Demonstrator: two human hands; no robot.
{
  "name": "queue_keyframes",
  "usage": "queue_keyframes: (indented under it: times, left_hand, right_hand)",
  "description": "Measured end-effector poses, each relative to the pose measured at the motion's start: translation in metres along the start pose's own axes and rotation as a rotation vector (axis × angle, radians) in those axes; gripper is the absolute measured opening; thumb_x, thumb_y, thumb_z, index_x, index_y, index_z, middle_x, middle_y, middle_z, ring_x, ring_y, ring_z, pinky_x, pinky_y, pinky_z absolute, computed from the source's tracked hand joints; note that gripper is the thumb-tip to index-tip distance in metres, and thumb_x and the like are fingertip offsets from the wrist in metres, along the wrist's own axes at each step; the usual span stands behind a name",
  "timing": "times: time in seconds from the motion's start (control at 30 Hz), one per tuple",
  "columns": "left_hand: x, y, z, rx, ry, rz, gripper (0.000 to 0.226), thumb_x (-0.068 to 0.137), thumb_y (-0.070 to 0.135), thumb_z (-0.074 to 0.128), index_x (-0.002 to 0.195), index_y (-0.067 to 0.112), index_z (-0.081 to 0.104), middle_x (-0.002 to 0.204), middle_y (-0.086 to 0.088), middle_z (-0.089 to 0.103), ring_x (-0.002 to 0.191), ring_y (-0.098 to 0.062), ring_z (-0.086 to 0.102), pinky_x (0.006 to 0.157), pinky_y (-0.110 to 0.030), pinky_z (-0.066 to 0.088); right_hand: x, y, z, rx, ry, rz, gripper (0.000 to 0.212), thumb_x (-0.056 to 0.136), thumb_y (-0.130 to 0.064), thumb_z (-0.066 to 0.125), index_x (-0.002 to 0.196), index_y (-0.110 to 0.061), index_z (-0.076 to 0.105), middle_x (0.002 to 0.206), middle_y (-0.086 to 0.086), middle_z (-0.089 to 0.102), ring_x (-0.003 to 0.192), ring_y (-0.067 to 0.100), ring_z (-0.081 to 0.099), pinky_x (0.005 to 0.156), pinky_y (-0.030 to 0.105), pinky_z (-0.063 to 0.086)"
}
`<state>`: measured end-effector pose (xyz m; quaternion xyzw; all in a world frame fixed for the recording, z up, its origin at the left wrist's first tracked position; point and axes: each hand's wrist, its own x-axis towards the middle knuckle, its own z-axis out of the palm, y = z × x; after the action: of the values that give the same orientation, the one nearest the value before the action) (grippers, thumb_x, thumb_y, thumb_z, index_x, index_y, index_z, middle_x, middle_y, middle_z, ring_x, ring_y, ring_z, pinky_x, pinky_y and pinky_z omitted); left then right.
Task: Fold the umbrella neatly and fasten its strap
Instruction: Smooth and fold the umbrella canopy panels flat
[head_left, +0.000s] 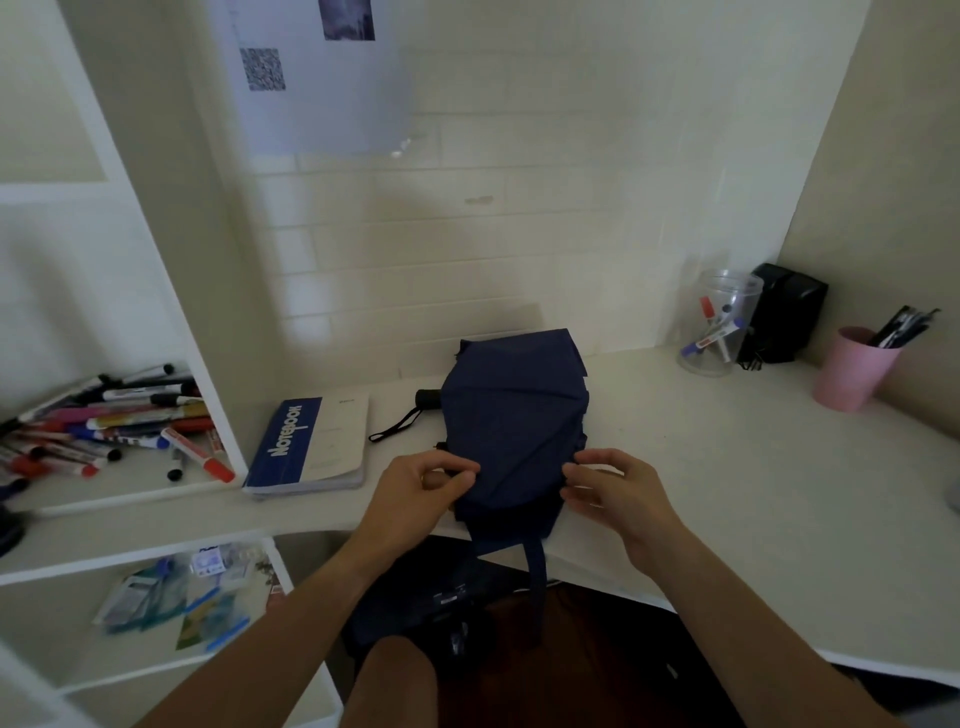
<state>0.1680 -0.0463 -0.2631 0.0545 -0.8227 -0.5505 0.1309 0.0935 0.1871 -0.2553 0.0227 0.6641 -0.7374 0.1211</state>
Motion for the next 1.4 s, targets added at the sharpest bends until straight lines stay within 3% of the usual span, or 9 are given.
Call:
queue_keyframes:
  times: [0.17, 0.37, 0.53, 0.7, 0.87, 0.93, 1.03, 1.17, 1.4]
  left_hand:
    - [-0.004, -0.009, 0.004, 0.012, 0.037, 0.03, 0.018, 0.087, 0.017, 0.078, 0.098, 0.03, 0.079, 0.09, 0.005, 0.074, 0.087, -0.012, 0.072, 0.08, -0.026, 0.06]
    - [-0.005, -0.019, 0.009, -0.011, 0.047, 0.058, 0.011, 0.09, 0.02, 0.075, 0.099, 0.027, 0.078, 0.075, 0.002, 0.075, 0.073, -0.01, 0.073, 0.07, -0.018, 0.055]
    - [-0.005, -0.027, 0.015, 0.089, 0.015, 0.075, 0.017, 0.09, 0.022, 0.075, 0.104, 0.03, 0.075, 0.06, 0.01, 0.072, 0.067, 0.0, 0.07, 0.072, -0.014, 0.05]
    - [0.004, -0.028, 0.006, 0.289, -0.031, 0.107, 0.036, 0.085, 0.035, 0.076, 0.118, 0.039, 0.064, 0.08, 0.011, 0.072, 0.084, 0.0, 0.067, 0.087, -0.024, 0.053]
    - [0.036, -0.029, 0.0, 0.214, -0.102, 0.081, 0.032, 0.096, 0.046, 0.062, 0.128, 0.04, 0.059, 0.112, 0.005, 0.064, 0.11, -0.009, 0.061, 0.097, -0.03, 0.047]
    - [0.048, -0.027, -0.001, 0.21, -0.134, 0.085, 0.026, 0.096, 0.041, 0.063, 0.123, 0.039, 0.063, 0.101, 0.009, 0.065, 0.101, -0.004, 0.062, 0.091, -0.026, 0.045]
    - [0.056, -0.031, -0.006, 0.175, -0.096, 0.121, 0.019, 0.091, 0.031, 0.074, 0.108, 0.037, 0.072, 0.061, 0.017, 0.06, 0.068, 0.002, 0.059, 0.077, -0.02, 0.045]
    - [0.047, -0.041, -0.008, 0.23, -0.07, 0.182, 0.023, 0.086, 0.025, 0.078, 0.105, 0.038, 0.076, 0.063, 0.015, 0.064, 0.073, 0.001, 0.064, 0.078, -0.01, 0.043]
    - [0.037, -0.048, -0.002, 0.613, -0.122, 0.384, 0.04, 0.087, 0.042, 0.074, 0.125, 0.033, 0.068, 0.087, 0.017, 0.062, 0.097, -0.007, 0.05, 0.087, -0.022, 0.044]
  right_hand:
    - [-0.006, 0.009, 0.006, -0.011, 0.006, -0.081, 0.026, 0.086, -0.006, 0.075, 0.11, -0.01, 0.066, 0.101, 0.012, 0.075, 0.067, 0.018, 0.075, 0.051, 0.022, 0.054]
    - [0.001, 0.024, 0.001, 0.099, -0.002, -0.07, 0.019, 0.089, 0.002, 0.067, 0.107, -0.001, 0.066, 0.108, 0.023, 0.072, 0.092, 0.035, 0.075, 0.076, 0.034, 0.063]
    - [0.005, 0.024, 0.014, -0.126, 0.127, -0.105, 0.027, 0.081, -0.011, 0.081, 0.102, -0.006, 0.066, 0.092, 0.017, 0.076, 0.076, 0.025, 0.074, 0.073, 0.033, 0.062]
    - [0.006, 0.023, 0.012, -0.256, 0.164, -0.074, 0.023, 0.078, 0.0, 0.077, 0.097, -0.008, 0.067, 0.088, 0.016, 0.075, 0.071, 0.022, 0.071, 0.068, 0.032, 0.055]
    - [0.008, 0.015, 0.012, -0.265, 0.123, -0.057, 0.025, 0.078, 0.01, 0.071, 0.099, -0.003, 0.068, 0.092, 0.019, 0.074, 0.065, 0.019, 0.068, 0.056, 0.023, 0.051]
    - [0.009, 0.013, 0.016, -0.253, 0.119, -0.059, 0.025, 0.079, 0.011, 0.069, 0.1, -0.002, 0.069, 0.092, 0.018, 0.073, 0.064, 0.018, 0.066, 0.052, 0.018, 0.05]
    - [0.009, 0.014, 0.018, -0.267, 0.118, -0.081, 0.023, 0.08, 0.01, 0.069, 0.098, -0.005, 0.072, 0.091, 0.017, 0.074, 0.064, 0.017, 0.067, 0.051, 0.015, 0.048]
    - [0.007, 0.02, 0.011, -0.457, 0.125, -0.148, 0.025, 0.08, 0.0, 0.074, 0.097, -0.018, 0.075, 0.092, 0.009, 0.073, 0.074, 0.017, 0.071, 0.063, 0.02, 0.049]
    - [0.008, 0.023, 0.012, -1.06, 0.097, -0.283, 0.03, 0.08, -0.022, 0.078, 0.109, -0.025, 0.071, 0.093, -0.008, 0.061, 0.081, 0.01, 0.06, 0.067, 0.015, 0.041]
